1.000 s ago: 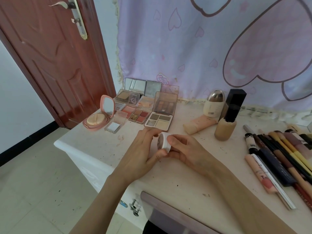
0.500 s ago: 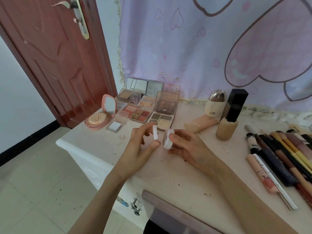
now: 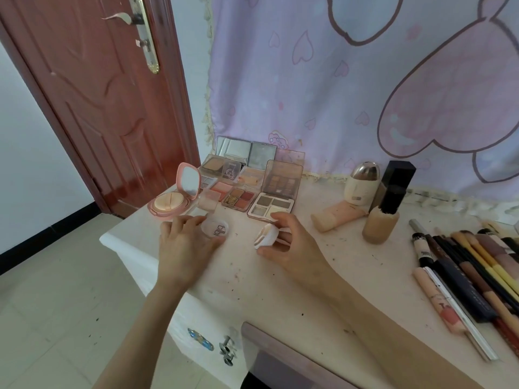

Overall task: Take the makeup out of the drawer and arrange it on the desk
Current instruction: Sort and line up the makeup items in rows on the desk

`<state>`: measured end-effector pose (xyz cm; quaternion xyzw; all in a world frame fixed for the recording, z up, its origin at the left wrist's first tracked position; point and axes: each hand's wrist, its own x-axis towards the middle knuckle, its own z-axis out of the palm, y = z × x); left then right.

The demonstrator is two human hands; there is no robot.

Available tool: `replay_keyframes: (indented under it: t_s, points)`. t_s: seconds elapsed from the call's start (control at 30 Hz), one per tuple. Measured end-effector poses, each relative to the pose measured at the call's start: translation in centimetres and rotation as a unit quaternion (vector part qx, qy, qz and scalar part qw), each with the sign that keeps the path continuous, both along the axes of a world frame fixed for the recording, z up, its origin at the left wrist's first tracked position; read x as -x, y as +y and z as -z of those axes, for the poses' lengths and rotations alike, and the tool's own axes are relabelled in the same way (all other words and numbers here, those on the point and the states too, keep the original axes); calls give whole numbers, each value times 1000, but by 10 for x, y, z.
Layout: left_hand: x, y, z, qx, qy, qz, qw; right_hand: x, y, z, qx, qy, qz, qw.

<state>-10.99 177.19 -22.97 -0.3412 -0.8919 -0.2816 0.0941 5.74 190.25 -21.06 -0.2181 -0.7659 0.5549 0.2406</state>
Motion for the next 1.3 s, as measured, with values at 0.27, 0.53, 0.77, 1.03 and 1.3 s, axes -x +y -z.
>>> replay_keyframes:
  t_s: [0.27, 0.53, 0.77, 1.03, 1.3]
  points:
    - [-5, 4, -3, 7, -32, -10, 999, 32, -10, 2, -172, -53, 41, 983]
    - [-5, 1, -2, -52, -52, 8, 997, 34, -8, 7, -194, -67, 40, 978]
    - [-7, -1, -4, -75, -51, 2, 996, 35, -8, 9, -191, -61, 49, 978]
    - [-13, -2, -6, -75, -53, -5, 996, 31, -11, 6, -199, -54, 67, 976]
    - [-45, -12, -6, -201, -62, 36, 977, -10, -10, 1, -124, -60, 81, 987]
